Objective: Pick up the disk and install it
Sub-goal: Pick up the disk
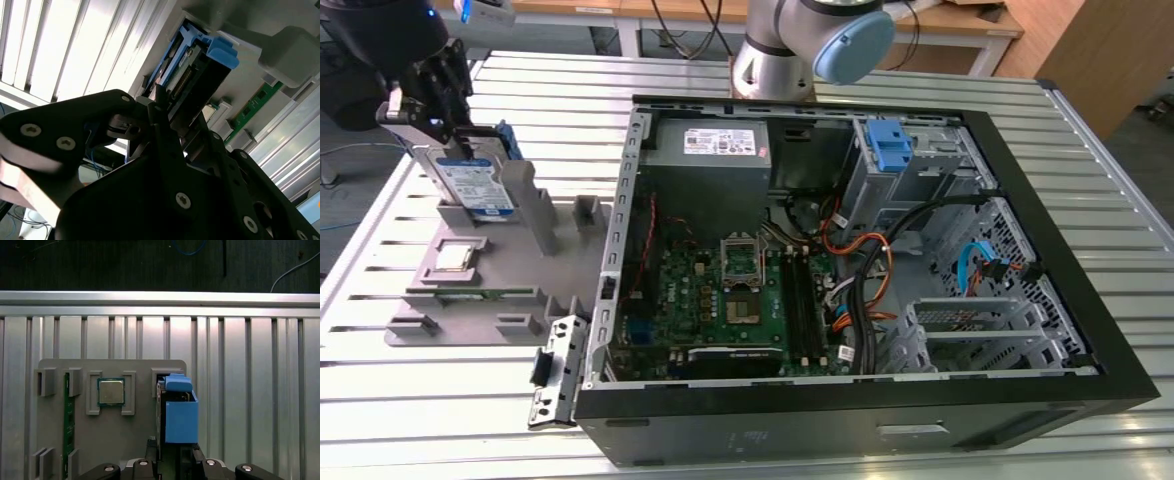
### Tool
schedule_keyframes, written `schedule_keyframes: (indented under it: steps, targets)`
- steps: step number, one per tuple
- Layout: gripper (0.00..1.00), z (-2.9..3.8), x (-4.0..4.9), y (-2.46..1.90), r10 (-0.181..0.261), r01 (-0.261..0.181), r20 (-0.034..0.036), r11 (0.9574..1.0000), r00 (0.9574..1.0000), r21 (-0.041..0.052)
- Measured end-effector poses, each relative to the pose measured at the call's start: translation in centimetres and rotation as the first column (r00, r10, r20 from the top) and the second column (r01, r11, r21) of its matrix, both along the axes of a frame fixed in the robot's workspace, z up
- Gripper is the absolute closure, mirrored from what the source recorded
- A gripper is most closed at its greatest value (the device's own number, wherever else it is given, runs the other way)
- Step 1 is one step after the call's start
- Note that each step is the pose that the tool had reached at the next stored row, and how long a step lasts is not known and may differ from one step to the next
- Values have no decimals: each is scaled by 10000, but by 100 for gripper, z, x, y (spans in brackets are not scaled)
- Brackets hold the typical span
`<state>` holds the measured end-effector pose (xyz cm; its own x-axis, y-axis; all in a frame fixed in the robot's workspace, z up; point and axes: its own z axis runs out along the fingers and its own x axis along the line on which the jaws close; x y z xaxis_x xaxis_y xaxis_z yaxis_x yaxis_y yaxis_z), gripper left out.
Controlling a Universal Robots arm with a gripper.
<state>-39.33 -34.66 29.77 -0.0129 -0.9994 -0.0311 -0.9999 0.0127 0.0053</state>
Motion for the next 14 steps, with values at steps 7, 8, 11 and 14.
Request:
schedule_keyframes:
  steps: [7,8,11,14]
  targets:
    - [65,-2,1,0,-304,304,0,9995,9995,1]
    - [65,-2,1,0,-345,345,1,9994,9994,1]
    - [65,-1,0,0,-355,355,0,9994,9994,0]
    - [65,-1,0,0,-358,358,1,9994,9994,1]
